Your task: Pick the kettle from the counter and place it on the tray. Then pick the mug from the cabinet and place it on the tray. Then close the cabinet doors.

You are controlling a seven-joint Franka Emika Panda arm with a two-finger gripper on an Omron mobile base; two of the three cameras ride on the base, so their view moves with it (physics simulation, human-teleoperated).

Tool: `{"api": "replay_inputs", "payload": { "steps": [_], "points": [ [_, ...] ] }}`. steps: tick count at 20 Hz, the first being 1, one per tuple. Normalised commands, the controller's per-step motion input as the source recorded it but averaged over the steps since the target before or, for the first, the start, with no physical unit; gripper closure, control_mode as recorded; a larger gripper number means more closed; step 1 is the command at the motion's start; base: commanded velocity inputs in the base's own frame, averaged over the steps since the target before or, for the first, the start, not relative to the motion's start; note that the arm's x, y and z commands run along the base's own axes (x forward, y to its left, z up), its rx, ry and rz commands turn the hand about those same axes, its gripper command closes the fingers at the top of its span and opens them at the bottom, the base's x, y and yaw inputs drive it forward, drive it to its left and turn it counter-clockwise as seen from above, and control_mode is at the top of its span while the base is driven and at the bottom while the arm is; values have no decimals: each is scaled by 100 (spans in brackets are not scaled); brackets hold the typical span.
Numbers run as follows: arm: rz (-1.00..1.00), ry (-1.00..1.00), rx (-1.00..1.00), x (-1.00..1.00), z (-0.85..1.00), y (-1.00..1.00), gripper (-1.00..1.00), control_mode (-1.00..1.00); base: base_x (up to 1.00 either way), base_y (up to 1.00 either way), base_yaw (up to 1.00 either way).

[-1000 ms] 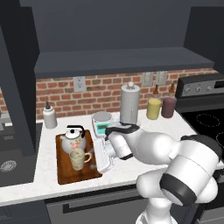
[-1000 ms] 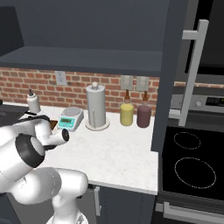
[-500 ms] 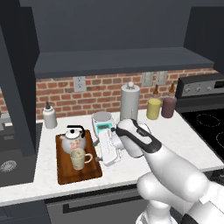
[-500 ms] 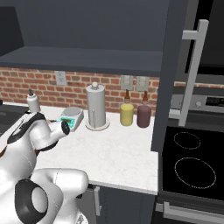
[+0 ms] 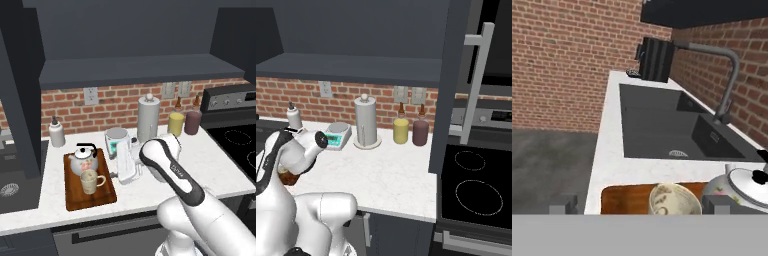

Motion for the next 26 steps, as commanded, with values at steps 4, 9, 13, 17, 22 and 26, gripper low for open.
{"api": "replay_inputs", "payload": {
  "steps": [4, 9, 13, 17, 22, 26],
  "points": [
    [-34, 0, 0, -43, 7, 36, -100, -100, 0, 0, 0],
    [-35, 14, -9, -8, 5, 52, -100, -100, 0, 0, 0],
    [-15, 16, -12, 3, 1, 40, -100, -100, 0, 0, 0],
    [0, 0, -5, 0, 0, 8, -100, -100, 0, 0, 0],
    [0, 3, -5, 0, 6, 36, -100, -100, 0, 0, 0],
    [-4, 11, -11, 10, 0, 54, -100, -100, 0, 0, 0]
  ]
}}
